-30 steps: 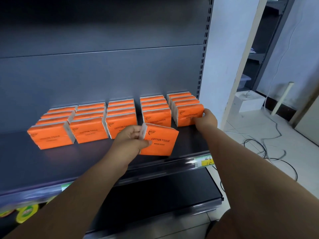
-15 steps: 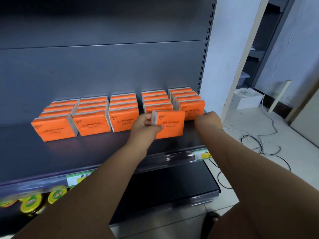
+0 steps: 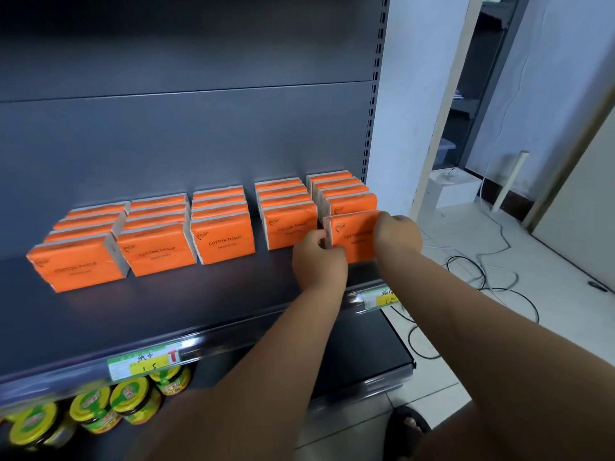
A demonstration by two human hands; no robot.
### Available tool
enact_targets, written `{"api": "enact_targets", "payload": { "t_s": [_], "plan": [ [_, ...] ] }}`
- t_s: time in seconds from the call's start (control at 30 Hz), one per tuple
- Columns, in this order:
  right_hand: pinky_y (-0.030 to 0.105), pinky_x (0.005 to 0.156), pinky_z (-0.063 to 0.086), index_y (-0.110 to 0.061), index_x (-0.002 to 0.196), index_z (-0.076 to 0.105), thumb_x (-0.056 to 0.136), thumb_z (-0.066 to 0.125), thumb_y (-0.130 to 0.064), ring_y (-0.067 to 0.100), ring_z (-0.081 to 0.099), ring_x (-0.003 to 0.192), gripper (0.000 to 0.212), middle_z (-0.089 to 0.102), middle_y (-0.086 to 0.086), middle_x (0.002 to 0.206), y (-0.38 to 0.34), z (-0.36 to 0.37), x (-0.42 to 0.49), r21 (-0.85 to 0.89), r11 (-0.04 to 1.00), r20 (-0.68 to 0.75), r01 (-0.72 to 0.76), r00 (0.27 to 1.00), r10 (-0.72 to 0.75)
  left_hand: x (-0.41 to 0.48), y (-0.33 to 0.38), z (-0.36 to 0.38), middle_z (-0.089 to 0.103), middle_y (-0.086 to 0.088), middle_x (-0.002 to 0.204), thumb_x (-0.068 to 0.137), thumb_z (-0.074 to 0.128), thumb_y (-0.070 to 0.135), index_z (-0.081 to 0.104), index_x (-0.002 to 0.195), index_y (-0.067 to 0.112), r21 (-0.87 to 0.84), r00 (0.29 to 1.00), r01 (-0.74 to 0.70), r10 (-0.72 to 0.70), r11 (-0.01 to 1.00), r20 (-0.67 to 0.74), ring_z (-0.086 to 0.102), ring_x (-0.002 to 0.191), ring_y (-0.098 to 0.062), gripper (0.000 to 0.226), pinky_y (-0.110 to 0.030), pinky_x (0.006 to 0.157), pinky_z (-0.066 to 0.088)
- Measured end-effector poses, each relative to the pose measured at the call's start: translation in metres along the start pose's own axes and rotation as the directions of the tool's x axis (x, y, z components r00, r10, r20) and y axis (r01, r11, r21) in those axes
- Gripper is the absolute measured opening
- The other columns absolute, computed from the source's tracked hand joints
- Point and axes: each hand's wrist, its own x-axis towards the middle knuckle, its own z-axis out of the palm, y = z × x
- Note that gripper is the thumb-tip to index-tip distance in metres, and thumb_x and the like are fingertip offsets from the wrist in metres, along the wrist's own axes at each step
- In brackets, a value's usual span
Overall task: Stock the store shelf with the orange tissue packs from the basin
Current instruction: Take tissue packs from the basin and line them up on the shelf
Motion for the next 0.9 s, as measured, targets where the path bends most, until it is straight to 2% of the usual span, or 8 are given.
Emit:
{"api": "enact_targets", "payload": {
  "t_s": [0.07, 0.17, 0.23, 0.3, 0.4, 0.6, 0.73, 0.9],
  "plan": [
    [0.034, 0.071, 0.041, -0.014, 0.099, 0.063, 0.097, 0.044, -0.030, 0.021, 0.054, 0.078, 0.025, 0.057, 0.000, 0.082, 0.000, -0.004, -0.002, 0.021, 0.997, -0.029, 0.079, 0.997, -0.078, 0.002, 0.000, 0.006, 0.068, 0.001, 0.099, 0.085, 0.061, 0.009, 0.065, 0.080, 0.032, 0.005, 0.999, 0.016, -0.016, 1.000, 0.051, 0.065, 0.081, -0.016, 0.023, -0.023, 0.059, 0.042],
    [0.032, 0.059, 0.033, -0.016, 0.071, 0.049, 0.092, 0.047, -0.028, 0.021, 0.043, 0.064, 0.024, 0.047, 0.000, 0.067, 0.002, -0.008, 0.004, -0.008, 0.994, -0.012, 0.105, 0.994, -0.105, 0.001, 0.004, 0.010, 0.068, -0.012, 0.085, 0.084, 0.055, 0.003, 0.067, 0.083, 0.012, -0.037, 0.992, 0.056, -0.051, 0.998, 0.115, 0.057, 0.067, -0.016, 0.016, -0.026, 0.056, 0.041],
    [0.032, 0.056, 0.031, -0.015, 0.065, 0.043, 0.090, 0.049, -0.027, 0.023, 0.040, 0.061, 0.028, 0.043, 0.001, 0.063, 0.003, -0.012, 0.008, -0.053, 0.991, 0.010, 0.122, 0.992, -0.122, 0.003, 0.004, 0.011, 0.070, -0.013, 0.090, 0.086, 0.055, 0.002, 0.064, 0.082, 0.018, -0.085, 0.988, 0.065, -0.052, 0.994, 0.147, 0.056, 0.070, -0.016, 0.019, -0.027, 0.060, 0.043],
    [0.032, 0.061, 0.037, -0.012, 0.073, 0.056, 0.089, 0.050, -0.027, 0.024, 0.048, 0.067, 0.023, 0.053, 0.002, 0.068, 0.005, -0.015, 0.012, -0.078, 0.986, 0.052, 0.149, 0.988, -0.145, 0.003, 0.006, 0.012, 0.066, 0.001, 0.085, 0.091, 0.056, 0.002, 0.058, 0.086, 0.032, -0.141, 0.979, 0.089, -0.060, 0.986, 0.194, 0.056, 0.072, -0.010, 0.030, -0.021, 0.062, 0.045],
    [0.035, 0.076, 0.047, -0.016, 0.094, 0.069, 0.089, 0.053, -0.029, 0.023, 0.060, 0.084, 0.021, 0.067, 0.000, 0.086, 0.007, -0.018, 0.017, -0.076, 0.982, 0.112, 0.171, 0.980, -0.162, 0.008, 0.009, 0.009, 0.063, 0.014, 0.090, 0.095, 0.057, 0.004, 0.060, 0.106, 0.034, -0.187, 0.966, 0.100, -0.051, 0.977, 0.252, 0.056, 0.074, -0.002, 0.032, -0.012, 0.060, 0.045],
    [0.038, 0.089, 0.051, -0.019, 0.111, 0.068, 0.091, 0.056, -0.024, 0.024, 0.062, 0.100, 0.023, 0.068, 0.001, 0.103, 0.007, -0.015, 0.016, -0.041, 0.978, 0.202, 0.206, 0.960, -0.194, 0.013, 0.010, 0.004, 0.057, 0.011, 0.086, 0.096, 0.057, 0.007, 0.060, 0.087, 0.032, -0.183, 0.954, 0.152, -0.096, 0.971, 0.284, 0.053, 0.076, -0.005, 0.027, -0.027, 0.075, 0.048],
    [0.045, 0.096, 0.054, -0.026, 0.114, 0.065, 0.091, 0.056, -0.025, 0.023, 0.065, 0.102, 0.025, 0.069, -0.002, 0.108, 0.007, -0.017, 0.014, -0.041, 0.975, 0.234, 0.217, 0.951, -0.202, 0.013, 0.013, 0.002, 0.055, 0.013, 0.088, 0.098, 0.058, 0.008, 0.057, 0.083, 0.032, -0.152, 0.930, 0.198, -0.136, 0.968, 0.341, 0.052, 0.080, -0.002, 0.028, -0.039, 0.100, 0.050],
    [0.048, 0.099, 0.054, -0.032, 0.116, 0.064, 0.084, 0.058, -0.024, 0.019, 0.066, 0.105, 0.033, 0.071, -0.007, 0.112, 0.014, -0.020, 0.019, -0.042, 0.967, 0.326, 0.252, 0.918, -0.225, 0.013, 0.014, -0.001, 0.066, 0.008, 0.091, 0.098, 0.058, 0.008, 0.062, 0.086, 0.032, -0.123, 0.915, 0.123, -0.064, 0.985, 0.399, 0.061, 0.086, -0.006, 0.027, -0.030, 0.085, 0.051]
  ]
}}
